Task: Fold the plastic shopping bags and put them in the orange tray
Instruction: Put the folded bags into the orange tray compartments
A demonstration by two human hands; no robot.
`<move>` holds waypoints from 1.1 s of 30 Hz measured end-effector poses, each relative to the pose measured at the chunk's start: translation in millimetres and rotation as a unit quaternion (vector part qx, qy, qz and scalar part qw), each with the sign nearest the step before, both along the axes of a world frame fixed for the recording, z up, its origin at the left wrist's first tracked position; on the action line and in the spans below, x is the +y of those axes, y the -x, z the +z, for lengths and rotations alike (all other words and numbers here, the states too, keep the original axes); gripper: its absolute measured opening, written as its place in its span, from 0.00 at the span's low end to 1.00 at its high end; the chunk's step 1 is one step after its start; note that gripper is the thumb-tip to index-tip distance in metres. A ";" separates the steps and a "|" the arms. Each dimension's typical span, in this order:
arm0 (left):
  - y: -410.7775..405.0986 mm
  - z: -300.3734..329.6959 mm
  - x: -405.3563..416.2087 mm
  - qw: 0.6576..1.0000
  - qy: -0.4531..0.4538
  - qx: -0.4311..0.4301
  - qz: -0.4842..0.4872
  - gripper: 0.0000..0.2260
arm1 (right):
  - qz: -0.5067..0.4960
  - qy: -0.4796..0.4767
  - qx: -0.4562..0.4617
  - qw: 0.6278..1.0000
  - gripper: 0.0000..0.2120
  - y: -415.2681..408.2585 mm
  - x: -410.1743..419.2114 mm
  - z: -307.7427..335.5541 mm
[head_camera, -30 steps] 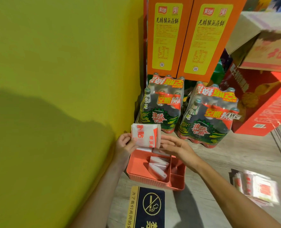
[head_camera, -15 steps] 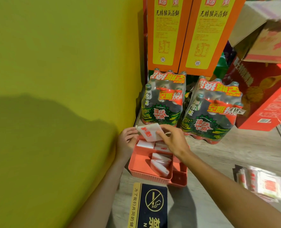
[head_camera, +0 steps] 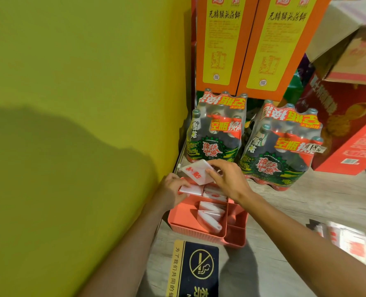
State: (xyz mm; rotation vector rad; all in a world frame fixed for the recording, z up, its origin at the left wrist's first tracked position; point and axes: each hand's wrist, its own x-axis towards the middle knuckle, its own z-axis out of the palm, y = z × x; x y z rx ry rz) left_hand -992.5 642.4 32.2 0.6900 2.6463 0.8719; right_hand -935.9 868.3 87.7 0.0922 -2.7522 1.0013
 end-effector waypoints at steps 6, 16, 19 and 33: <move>4.9 14.2 12.7 0.976 0.198 -0.084 -0.046 0.18 | -0.012 0.020 -0.007 1.000 0.12 0.3 5.2 -1.7; 21.0 8.1 8.5 0.975 0.168 -0.122 -0.080 0.12 | -0.006 0.034 -0.017 0.999 0.12 -2.0 7.1 -5.7; 11.1 2.0 5.2 0.987 0.118 -0.053 -0.093 0.11 | 0.011 0.031 -0.022 0.999 0.11 -0.1 -0.6 -9.6; -35.8 -10.0 -17.7 1.000 -0.019 0.005 0.013 0.15 | 0.083 -0.211 -0.071 0.971 0.03 27.7 -32.0 2.3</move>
